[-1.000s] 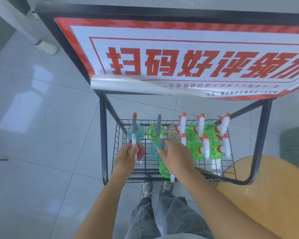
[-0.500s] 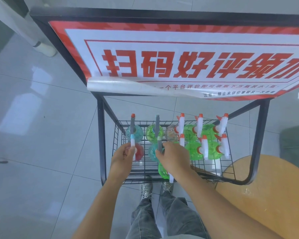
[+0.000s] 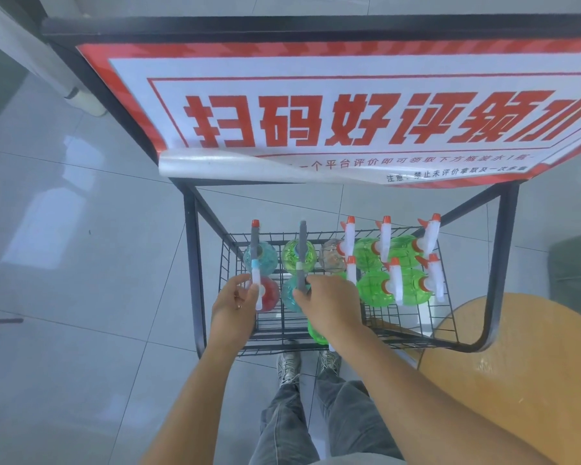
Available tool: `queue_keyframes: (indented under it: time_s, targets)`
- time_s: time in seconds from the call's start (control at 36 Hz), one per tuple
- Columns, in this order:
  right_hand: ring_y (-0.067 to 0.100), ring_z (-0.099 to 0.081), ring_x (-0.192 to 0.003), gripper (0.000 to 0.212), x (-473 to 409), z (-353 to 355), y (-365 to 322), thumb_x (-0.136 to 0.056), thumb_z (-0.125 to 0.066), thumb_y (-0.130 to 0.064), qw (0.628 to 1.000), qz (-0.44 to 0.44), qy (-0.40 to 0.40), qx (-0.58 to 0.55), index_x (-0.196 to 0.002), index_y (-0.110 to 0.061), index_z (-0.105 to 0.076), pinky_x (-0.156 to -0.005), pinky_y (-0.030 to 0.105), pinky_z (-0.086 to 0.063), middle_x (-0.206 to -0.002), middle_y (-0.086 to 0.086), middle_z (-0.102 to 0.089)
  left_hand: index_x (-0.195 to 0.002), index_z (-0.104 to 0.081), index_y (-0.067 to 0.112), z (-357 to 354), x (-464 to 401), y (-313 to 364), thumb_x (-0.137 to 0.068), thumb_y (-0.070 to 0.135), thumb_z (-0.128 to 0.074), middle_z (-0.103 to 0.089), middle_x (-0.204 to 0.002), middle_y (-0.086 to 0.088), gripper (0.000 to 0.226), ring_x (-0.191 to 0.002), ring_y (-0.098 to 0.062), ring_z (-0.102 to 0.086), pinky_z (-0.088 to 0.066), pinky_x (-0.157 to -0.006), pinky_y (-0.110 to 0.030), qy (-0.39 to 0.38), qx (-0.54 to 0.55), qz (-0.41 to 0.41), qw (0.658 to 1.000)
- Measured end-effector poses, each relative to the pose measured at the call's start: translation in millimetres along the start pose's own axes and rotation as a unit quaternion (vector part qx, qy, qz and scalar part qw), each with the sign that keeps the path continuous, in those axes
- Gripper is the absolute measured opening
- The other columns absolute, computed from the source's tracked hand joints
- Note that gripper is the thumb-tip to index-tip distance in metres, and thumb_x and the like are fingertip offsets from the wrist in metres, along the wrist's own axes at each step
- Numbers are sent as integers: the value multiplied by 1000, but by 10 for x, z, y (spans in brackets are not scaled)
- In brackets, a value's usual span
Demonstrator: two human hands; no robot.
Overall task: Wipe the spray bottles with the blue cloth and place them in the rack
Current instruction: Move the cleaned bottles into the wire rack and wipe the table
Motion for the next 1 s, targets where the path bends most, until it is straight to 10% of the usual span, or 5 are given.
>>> queue_keyframes:
  time_s: [0.36, 0.47, 0.67, 0.75, 1.0]
  targets:
    - [10, -63, -92, 36, 283, 175, 373, -101, -61, -48, 982, -12, 90, -165, -131, -29, -66, -75, 30, -51, -95, -14, -68, -130, -62, 30, -309, 154, 548, -106, 21, -65, -63, -93, -1, 25, -85, -12, -65, -60, -78, -35, -8, 0, -164, 986]
    - [3, -59, -75, 23, 457, 208, 753, -99, -66, -41, 952, -70, 136, -266, -120, -32, -65, -65, 26, -48, -86, -13, -61, -130, -65, 28, -634, 115, 709, -107, 15, -65, -64, -99, 3, 26, -84, -3, -60, -51, -76, -19, -46, -15, -189, 981]
    - [12, -53, -68, 20, 668, 200, 1435, -98, -69, -36, 914, -153, 203, -317, -116, -29, -63, -61, 39, -50, -83, -9, -55, -137, -67, 23, -1185, -111, 1124, -110, 16, -59, -64, -115, 15, 29, -104, 4, -59, -55, -102, -40, -97, -77, -231, 965]
    - [13, -54, -70, 27, 727, 184, 1676, -99, -68, -36, 904, -185, 213, -322, -125, -29, -62, -62, 39, -51, -82, -6, -55, -141, -66, 23, -1345, -247, 1264, -108, 18, -63, -66, -135, 5, 34, -119, -7, -61, -37, -124, -59, -95, -123, -264, 952]
    - [15, -58, -76, 45, 628, -31, 1940, -102, -60, -46, 912, -192, 163, -324, -143, -27, -56, -73, 41, -57, -79, -4, -56, -153, -57, 33, -1682, -500, 1300, -110, 30, -61, -49, -164, 9, 44, -155, -21, -38, -4, -130, -67, -131, -271, -255, 919]
Point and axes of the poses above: each hand's wrist, its own x-axis away from the middle knuckle, its own z-axis out of the back of the hand, y = z × x, the point moved 9 cm from there along -x, towards the middle knuckle
